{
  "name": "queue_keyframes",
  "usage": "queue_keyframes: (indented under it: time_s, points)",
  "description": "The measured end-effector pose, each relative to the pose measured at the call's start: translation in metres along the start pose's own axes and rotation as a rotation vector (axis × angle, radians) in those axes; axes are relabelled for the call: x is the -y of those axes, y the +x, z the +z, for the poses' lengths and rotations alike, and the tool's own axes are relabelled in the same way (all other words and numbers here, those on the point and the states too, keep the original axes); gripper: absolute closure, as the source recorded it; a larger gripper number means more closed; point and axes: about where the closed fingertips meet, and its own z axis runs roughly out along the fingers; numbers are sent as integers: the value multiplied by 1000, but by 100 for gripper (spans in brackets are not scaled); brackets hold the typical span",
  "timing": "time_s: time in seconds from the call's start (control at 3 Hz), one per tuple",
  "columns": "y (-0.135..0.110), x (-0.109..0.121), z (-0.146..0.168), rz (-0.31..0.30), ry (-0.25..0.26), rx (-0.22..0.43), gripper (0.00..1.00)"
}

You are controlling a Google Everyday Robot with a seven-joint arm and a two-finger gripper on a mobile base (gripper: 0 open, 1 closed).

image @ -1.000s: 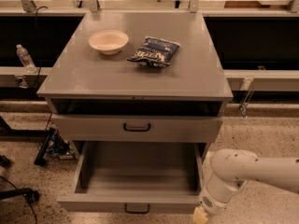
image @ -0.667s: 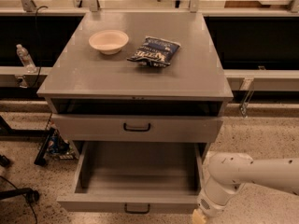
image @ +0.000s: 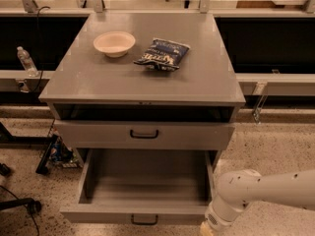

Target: Close middle drawer

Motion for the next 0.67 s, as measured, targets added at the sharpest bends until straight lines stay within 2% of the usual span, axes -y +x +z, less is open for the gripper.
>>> queue_keyframes:
  time_s: [0.33,0.67]
  points:
    - [-24,20,9,-29,31,70,100]
    - [-24,20,9,-29,31,70,100]
